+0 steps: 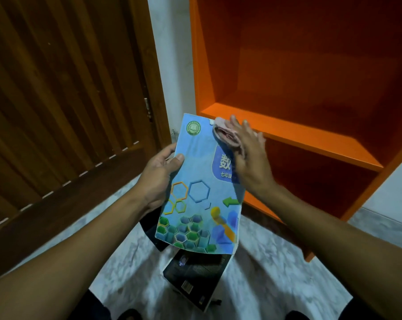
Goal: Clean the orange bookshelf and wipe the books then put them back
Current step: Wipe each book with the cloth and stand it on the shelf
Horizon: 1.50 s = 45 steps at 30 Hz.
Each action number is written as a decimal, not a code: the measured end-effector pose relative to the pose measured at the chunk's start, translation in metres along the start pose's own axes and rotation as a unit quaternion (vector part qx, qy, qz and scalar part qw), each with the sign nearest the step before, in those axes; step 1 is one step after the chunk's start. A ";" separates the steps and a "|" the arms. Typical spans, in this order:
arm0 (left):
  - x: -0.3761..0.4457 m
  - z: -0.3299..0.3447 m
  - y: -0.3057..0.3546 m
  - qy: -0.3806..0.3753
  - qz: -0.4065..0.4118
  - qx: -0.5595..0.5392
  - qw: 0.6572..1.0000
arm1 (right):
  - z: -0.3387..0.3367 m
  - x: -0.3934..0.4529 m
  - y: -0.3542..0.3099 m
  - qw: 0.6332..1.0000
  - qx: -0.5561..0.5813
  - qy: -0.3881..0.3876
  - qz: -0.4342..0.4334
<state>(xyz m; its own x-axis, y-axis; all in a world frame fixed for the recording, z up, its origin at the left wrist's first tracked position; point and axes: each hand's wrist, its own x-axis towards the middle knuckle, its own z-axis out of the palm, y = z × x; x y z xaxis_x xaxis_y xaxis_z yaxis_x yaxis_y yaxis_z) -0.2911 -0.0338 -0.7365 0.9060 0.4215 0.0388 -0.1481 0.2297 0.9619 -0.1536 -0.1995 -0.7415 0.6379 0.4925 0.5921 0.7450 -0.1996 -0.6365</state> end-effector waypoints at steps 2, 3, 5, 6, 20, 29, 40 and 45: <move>0.001 -0.001 0.000 0.006 0.002 -0.017 1.000 | 0.019 -0.015 -0.004 0.998 0.054 -0.037 0.007; 0.001 -0.002 0.000 0.014 0.002 -0.029 0.999 | 0.027 -0.021 -0.004 0.996 0.082 -0.046 -0.001; 0.002 -0.005 0.001 0.031 0.001 -0.058 0.998 | 0.037 -0.035 -0.006 0.988 0.124 -0.086 -0.022; 0.003 -0.007 0.001 0.039 -0.001 -0.070 0.997 | 0.040 -0.043 -0.006 0.984 0.137 -0.112 -0.024; 0.015 -0.035 0.007 0.180 -0.020 -0.009 0.983 | 0.017 -0.096 0.024 0.916 -0.005 -0.386 -0.109; 0.004 -0.012 -0.015 0.141 -0.032 0.064 0.988 | 0.020 -0.011 0.008 0.958 0.211 0.037 0.189; 0.009 0.019 -0.017 0.108 -0.087 -0.091 0.986 | 0.063 -0.027 -0.022 0.991 0.083 -0.100 0.017; 0.017 -0.001 -0.005 0.205 -0.103 -0.147 0.962 | 0.068 -0.067 -0.022 0.971 0.074 -0.215 -0.069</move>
<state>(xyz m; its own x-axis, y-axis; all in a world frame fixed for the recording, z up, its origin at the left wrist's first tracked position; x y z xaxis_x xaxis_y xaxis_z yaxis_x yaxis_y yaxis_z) -0.2757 -0.0268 -0.7411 0.7044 0.6375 -0.3120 -0.1427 0.5578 0.8177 -0.2258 -0.1710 -0.8009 0.3700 0.8203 0.4362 0.7612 0.0015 -0.6485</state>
